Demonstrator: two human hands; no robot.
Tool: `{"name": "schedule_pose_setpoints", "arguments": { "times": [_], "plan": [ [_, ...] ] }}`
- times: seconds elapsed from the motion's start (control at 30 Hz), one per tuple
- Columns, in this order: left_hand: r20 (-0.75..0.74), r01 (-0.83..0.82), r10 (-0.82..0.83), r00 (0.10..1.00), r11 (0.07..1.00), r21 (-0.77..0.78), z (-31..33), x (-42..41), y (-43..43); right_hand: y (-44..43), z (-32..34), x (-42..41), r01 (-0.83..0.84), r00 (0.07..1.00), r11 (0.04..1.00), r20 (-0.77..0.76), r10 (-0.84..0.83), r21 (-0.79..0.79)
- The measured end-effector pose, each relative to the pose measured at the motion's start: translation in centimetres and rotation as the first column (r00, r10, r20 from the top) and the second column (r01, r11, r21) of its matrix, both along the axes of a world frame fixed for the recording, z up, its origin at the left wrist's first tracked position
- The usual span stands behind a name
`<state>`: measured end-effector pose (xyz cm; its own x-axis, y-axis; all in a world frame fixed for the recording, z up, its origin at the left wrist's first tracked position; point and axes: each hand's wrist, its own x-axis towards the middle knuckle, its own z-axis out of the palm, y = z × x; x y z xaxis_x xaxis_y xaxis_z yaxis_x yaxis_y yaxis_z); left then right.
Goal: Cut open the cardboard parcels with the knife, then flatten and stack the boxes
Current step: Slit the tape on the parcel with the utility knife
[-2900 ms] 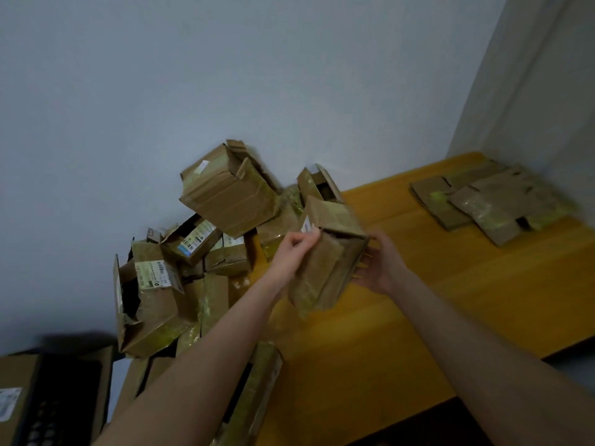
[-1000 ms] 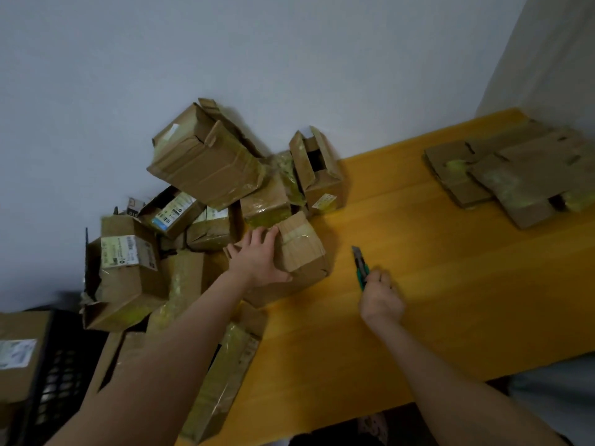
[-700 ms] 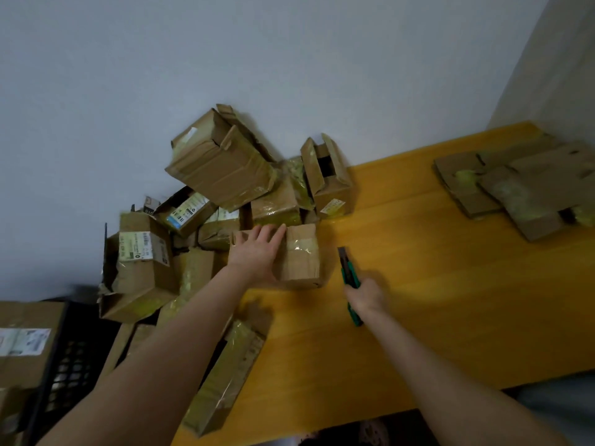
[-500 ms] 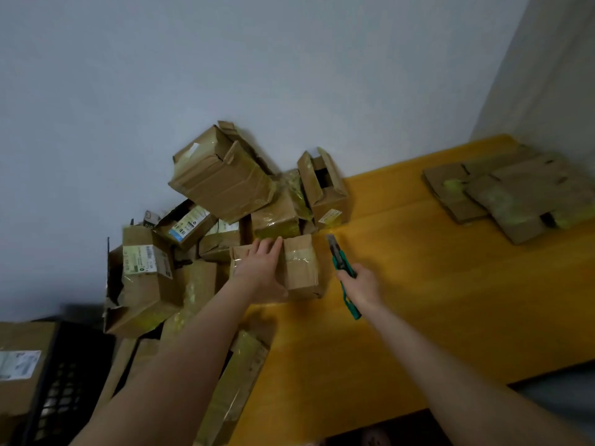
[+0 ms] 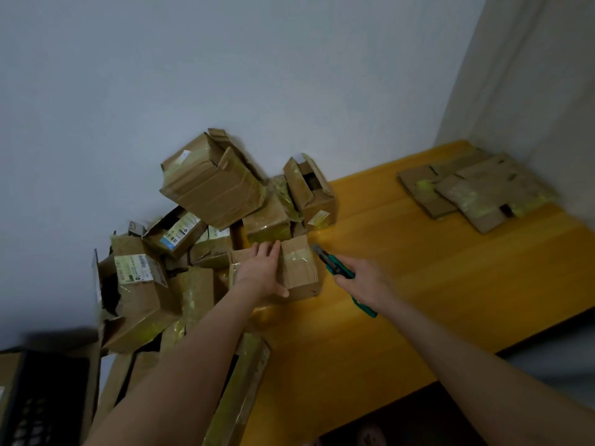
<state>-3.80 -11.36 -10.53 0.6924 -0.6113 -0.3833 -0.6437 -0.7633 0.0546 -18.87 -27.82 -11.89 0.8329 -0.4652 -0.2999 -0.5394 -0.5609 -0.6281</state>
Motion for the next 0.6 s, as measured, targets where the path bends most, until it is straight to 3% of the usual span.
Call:
{"name": "schedule_pose_setpoints", "arguments": {
  "times": [0.2, 0.6],
  "plan": [
    [0.027, 0.013, -0.013, 1.000, 1.000, -0.001, 0.1, -0.8, 0.3, -0.8, 2.0, 0.5, -0.171, 0.981, 0.971, -0.125, 0.151, -0.167],
    [0.052, 0.014, -0.014, 0.999, 1.000, 0.013, -0.4, -1.1, 0.3, -0.6, 4.0, 0.0, -0.339, 0.924, 0.908, -0.271, 0.272, -0.246]
  ]
}}
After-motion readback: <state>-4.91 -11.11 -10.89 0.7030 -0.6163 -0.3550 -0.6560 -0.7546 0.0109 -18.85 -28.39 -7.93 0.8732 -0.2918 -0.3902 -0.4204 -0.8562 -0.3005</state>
